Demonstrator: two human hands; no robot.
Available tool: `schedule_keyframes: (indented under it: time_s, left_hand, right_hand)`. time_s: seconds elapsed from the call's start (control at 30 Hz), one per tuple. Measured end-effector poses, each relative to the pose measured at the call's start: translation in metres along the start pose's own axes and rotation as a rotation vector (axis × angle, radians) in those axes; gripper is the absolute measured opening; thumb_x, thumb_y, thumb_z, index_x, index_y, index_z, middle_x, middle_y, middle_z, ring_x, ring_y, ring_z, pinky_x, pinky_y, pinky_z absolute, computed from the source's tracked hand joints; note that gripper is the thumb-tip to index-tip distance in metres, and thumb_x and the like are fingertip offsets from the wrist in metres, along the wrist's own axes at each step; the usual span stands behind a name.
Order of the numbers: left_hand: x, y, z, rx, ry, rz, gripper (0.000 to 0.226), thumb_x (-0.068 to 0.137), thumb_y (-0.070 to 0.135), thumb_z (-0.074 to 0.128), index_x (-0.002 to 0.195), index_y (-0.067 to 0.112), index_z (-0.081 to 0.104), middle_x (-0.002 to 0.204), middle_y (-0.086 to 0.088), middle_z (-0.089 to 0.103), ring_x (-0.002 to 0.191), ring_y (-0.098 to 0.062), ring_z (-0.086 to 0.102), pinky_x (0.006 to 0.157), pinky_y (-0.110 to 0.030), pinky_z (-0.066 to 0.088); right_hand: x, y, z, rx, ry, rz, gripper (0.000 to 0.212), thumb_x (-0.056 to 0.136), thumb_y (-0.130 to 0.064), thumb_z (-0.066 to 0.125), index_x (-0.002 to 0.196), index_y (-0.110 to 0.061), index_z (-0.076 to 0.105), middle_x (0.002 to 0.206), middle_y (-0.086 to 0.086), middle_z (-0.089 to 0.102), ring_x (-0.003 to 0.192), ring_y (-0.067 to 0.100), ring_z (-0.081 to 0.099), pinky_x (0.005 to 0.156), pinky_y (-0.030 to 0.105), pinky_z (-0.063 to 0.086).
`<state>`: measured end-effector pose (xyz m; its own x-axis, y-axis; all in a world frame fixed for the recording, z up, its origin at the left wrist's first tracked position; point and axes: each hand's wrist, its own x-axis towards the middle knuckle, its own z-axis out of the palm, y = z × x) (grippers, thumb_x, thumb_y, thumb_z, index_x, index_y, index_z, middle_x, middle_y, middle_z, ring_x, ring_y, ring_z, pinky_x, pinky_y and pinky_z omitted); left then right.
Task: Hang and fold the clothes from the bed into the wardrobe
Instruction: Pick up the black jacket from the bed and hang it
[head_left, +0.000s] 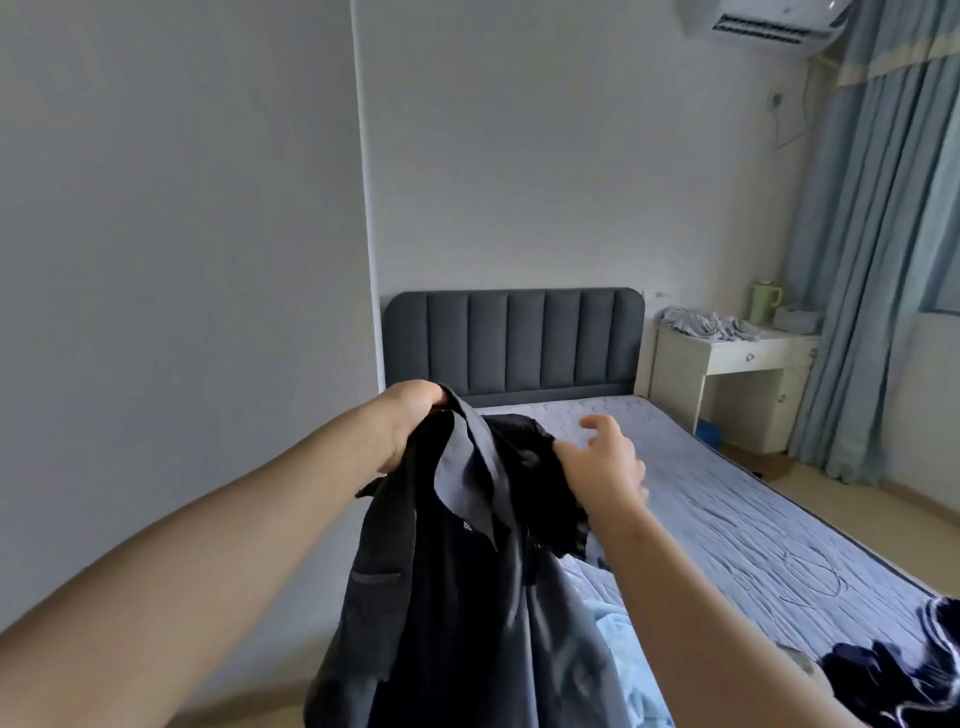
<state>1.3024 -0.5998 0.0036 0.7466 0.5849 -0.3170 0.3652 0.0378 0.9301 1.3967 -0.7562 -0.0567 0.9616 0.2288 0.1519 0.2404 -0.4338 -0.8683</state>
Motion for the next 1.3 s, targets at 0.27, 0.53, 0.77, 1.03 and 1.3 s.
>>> schedule_keyframes:
  time_s: [0.27, 0.53, 0.77, 1.03, 1.3]
  left_hand:
    - [-0.044, -0.025, -0.054, -0.033, 0.247, -0.024, 0.030, 0.089, 0.026, 0.051, 0.067, 0.009, 0.063, 0.056, -0.005, 0.066, 0.062, -0.023, 0.061, 0.059, -0.029, 0.049]
    - [-0.140, -0.068, -0.186, 0.252, 0.208, -0.059, 0.014, 0.085, 0.022, 0.063, 0.088, 0.010, 0.067, 0.087, -0.009, 0.072, 0.077, -0.022, 0.069, 0.071, -0.032, 0.057]
    - [-0.211, -0.114, -0.281, 0.306, 0.316, -0.146, 0.020, 0.094, 0.024, 0.050, 0.098, 0.007, 0.061, 0.092, -0.008, 0.066, 0.077, -0.019, 0.062, 0.074, -0.030, 0.052]
    - [-0.292, -0.206, -0.410, 0.164, 0.433, -0.168, 0.016, 0.091, 0.006, 0.056, 0.104, 0.014, 0.060, 0.101, -0.006, 0.065, 0.091, -0.018, 0.063, 0.080, -0.030, 0.052]
    - [-0.362, -0.285, -0.520, 0.455, 0.756, -0.439, 0.025, 0.087, -0.001, 0.052, 0.109, 0.009, 0.058, 0.104, -0.012, 0.059, 0.099, -0.025, 0.056, 0.084, -0.034, 0.051]
  right_hand:
    - [-0.059, -0.040, 0.072, 0.222, -0.645, -0.370, 0.049, 0.082, -0.023, 0.065, 0.128, -0.024, 0.049, 0.117, -0.007, 0.057, 0.104, 0.013, 0.053, 0.088, 0.026, 0.045]
    - [-0.115, -0.082, 0.125, 0.550, -0.968, -0.159, 0.021, 0.091, -0.013, 0.057, 0.073, -0.007, 0.066, 0.071, 0.011, 0.062, 0.066, 0.021, 0.055, 0.062, 0.027, 0.047]
    - [-0.185, -0.146, 0.191, 0.509, -1.263, -0.088, 0.028, 0.090, -0.028, 0.059, 0.080, -0.003, 0.068, 0.077, 0.014, 0.070, 0.066, 0.025, 0.065, 0.066, 0.030, 0.053]
    - [-0.316, -0.226, 0.287, 0.638, -1.354, -0.131, 0.029, 0.093, -0.022, 0.056, 0.068, -0.009, 0.059, 0.060, 0.007, 0.060, 0.050, 0.016, 0.056, 0.050, 0.022, 0.046]
    - [-0.437, -0.301, 0.353, 0.803, -1.586, -0.109, 0.028, 0.093, -0.022, 0.056, 0.071, -0.008, 0.065, 0.064, 0.007, 0.069, 0.055, 0.016, 0.066, 0.050, 0.022, 0.053]
